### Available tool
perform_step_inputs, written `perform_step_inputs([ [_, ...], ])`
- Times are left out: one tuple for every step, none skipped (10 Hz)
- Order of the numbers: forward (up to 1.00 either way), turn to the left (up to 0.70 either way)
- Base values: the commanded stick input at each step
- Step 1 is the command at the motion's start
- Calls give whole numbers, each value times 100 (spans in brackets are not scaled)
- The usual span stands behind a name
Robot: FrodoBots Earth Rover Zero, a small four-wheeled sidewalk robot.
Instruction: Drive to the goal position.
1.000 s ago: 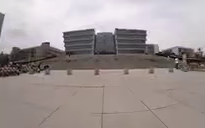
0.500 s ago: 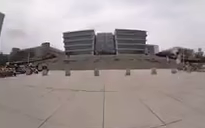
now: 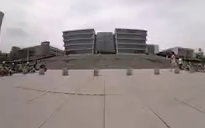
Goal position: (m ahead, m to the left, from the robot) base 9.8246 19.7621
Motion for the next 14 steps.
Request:
perform_step_inputs([
  [70, 3],
  [70, 2],
  [70, 1],
  [70, 1],
  [70, 1],
  [70, 1],
  [70, 1],
  [70, 1],
  [70, 1],
  [70, 1],
  [70, 1],
  [70, 1],
  [70, 1],
  [70, 1],
])
